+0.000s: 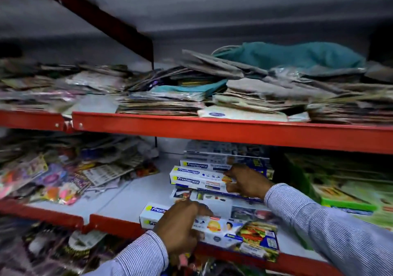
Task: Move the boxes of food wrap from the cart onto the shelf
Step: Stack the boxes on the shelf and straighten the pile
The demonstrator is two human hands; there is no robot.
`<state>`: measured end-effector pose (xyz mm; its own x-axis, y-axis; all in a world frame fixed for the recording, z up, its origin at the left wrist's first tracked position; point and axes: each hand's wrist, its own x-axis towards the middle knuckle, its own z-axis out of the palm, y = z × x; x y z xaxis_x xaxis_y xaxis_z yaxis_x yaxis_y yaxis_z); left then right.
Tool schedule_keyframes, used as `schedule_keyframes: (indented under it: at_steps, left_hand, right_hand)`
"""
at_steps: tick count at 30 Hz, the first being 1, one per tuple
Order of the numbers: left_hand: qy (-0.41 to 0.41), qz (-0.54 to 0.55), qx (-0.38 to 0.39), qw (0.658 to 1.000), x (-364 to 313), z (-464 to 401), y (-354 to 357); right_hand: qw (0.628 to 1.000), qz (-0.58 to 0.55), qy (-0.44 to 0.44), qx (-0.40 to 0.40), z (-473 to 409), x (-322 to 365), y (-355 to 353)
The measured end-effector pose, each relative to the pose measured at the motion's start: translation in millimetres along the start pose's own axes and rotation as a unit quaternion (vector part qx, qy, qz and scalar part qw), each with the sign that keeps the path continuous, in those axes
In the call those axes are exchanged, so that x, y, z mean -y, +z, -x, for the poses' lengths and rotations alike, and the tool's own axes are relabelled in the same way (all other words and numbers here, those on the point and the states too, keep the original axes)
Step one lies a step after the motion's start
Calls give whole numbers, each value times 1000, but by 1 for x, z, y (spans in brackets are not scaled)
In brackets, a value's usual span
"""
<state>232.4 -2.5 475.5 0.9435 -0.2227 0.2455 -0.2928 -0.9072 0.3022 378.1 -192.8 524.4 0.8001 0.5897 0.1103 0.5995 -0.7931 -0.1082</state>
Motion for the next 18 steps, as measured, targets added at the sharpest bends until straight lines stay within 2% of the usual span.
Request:
schedule_keyframes:
  at_steps: [6, 12, 15, 18]
  left_hand:
    - [-13, 7, 9, 1000, 5, -17, 7]
    - [-11, 7, 19, 1000, 6, -20, 13]
    - [-14, 4, 5, 1000, 7, -22, 16]
    - [-13, 1, -5, 1000, 4, -29, 15]
  right_hand:
    - [1000, -9, 14, 20, -19, -17, 17]
    - [999, 1, 20, -46, -19, -18, 14]
    - [995, 15, 13, -93, -15, -15, 13]
    - [994, -2, -1, -108, -11, -16, 17]
